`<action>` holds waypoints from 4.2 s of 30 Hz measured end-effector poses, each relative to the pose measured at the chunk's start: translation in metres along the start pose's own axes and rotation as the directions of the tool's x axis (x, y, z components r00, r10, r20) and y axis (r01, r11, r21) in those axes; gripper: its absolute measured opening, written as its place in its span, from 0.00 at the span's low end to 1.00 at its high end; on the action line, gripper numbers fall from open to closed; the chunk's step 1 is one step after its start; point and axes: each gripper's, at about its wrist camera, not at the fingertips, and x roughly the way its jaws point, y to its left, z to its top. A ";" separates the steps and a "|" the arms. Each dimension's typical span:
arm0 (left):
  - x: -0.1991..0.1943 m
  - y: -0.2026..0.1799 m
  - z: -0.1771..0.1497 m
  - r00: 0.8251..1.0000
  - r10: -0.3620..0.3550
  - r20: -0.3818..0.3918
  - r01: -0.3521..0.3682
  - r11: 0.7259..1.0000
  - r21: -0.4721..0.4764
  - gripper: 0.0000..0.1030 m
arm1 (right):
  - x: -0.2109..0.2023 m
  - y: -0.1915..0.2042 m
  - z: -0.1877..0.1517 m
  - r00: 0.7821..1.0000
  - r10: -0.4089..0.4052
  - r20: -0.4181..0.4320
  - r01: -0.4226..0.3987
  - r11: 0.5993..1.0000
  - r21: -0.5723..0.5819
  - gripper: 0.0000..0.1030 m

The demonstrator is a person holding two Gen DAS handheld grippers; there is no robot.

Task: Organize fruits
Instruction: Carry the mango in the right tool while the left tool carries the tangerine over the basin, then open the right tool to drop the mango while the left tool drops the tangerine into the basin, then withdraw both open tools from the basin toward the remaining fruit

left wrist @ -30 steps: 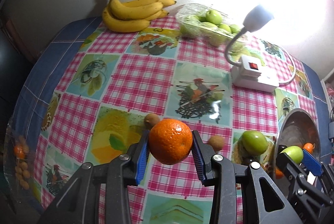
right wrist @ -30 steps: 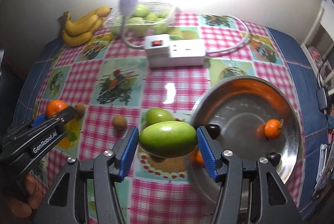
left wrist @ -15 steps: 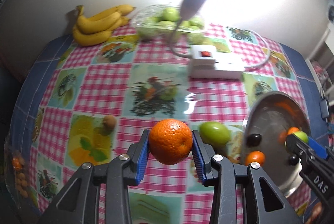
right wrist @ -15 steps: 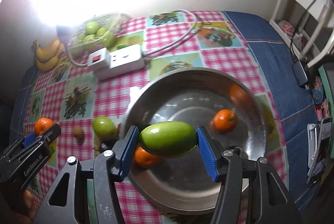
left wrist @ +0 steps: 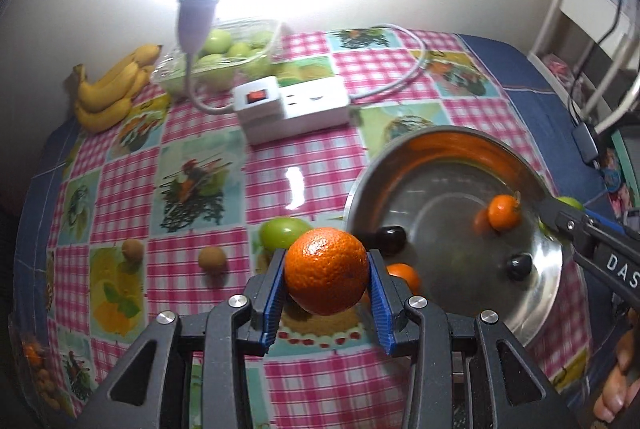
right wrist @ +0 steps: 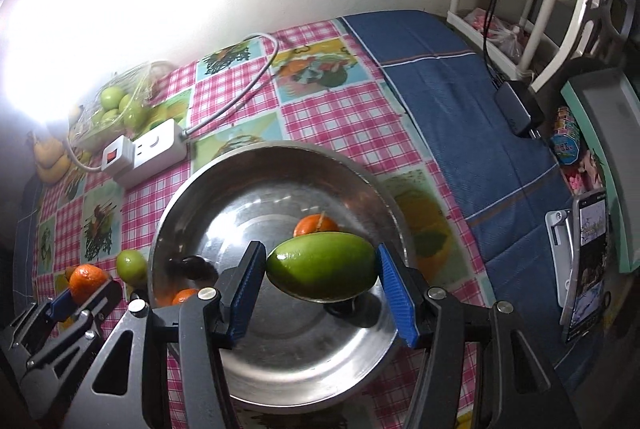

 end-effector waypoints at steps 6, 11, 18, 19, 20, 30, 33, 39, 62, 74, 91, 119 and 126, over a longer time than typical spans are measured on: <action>0.004 -0.025 -0.003 0.999 -0.029 -0.022 0.030 0.998 0.054 0.40 | 0.003 -0.002 -0.001 1.000 0.006 -0.009 -0.006 1.000 -0.008 0.57; 0.007 -0.043 -0.006 0.999 -0.030 -0.036 0.033 0.994 0.106 0.40 | 0.014 0.004 -0.006 0.999 0.017 -0.048 -0.018 1.000 -0.025 0.58; 0.020 -0.062 -0.014 0.992 -0.081 -0.100 0.094 0.986 0.139 0.40 | 0.024 0.012 -0.011 0.996 0.032 -0.085 -0.037 0.998 -0.050 0.58; 0.022 -0.064 -0.015 0.991 -0.075 -0.107 0.091 0.985 0.145 0.40 | 0.027 0.012 -0.012 0.995 0.030 -0.095 -0.035 0.998 -0.052 0.58; 0.023 -0.066 -0.016 0.991 -0.074 -0.113 0.091 0.984 0.150 0.40 | 0.030 0.013 -0.013 0.994 0.028 -0.105 -0.034 0.998 -0.054 0.58; 0.035 -0.066 -0.019 0.980 -0.115 -0.164 0.136 0.983 0.122 0.40 | 0.043 0.016 -0.019 0.989 0.017 -0.149 -0.029 0.997 -0.074 0.58; 0.035 -0.067 -0.019 0.979 -0.121 -0.166 0.141 0.983 0.115 0.40 | 0.044 0.018 -0.020 0.988 0.014 -0.151 -0.027 0.996 -0.081 0.58; 0.036 -0.066 -0.017 0.978 -0.122 -0.171 0.144 0.982 0.121 0.40 | 0.042 0.018 -0.019 0.989 0.009 -0.150 -0.021 0.997 -0.078 0.58; 0.035 -0.065 -0.019 0.975 -0.128 -0.183 0.152 0.981 0.120 0.45 | 0.044 0.022 -0.020 0.986 0.002 -0.167 -0.019 0.994 -0.103 0.58; 0.022 -0.058 -0.014 0.980 -0.135 -0.147 0.152 0.982 0.111 0.45 | 0.027 0.025 -0.015 0.993 0.023 -0.116 -0.036 0.993 -0.116 0.58; 0.025 0.015 -0.012 0.993 -0.050 -0.106 0.040 0.995 -0.093 0.45 | 0.022 0.017 -0.012 0.995 0.009 -0.097 -0.017 0.997 -0.078 0.58; 0.027 0.069 -0.013 0.994 0.062 -0.093 -0.084 0.964 -0.254 0.98 | 0.028 0.021 -0.015 0.995 0.009 -0.099 -0.018 0.996 -0.084 0.89; 0.025 0.076 -0.013 0.993 0.085 -0.083 -0.105 0.955 -0.277 1.00 | 0.024 0.023 -0.014 0.997 0.017 -0.072 -0.024 0.996 -0.089 0.89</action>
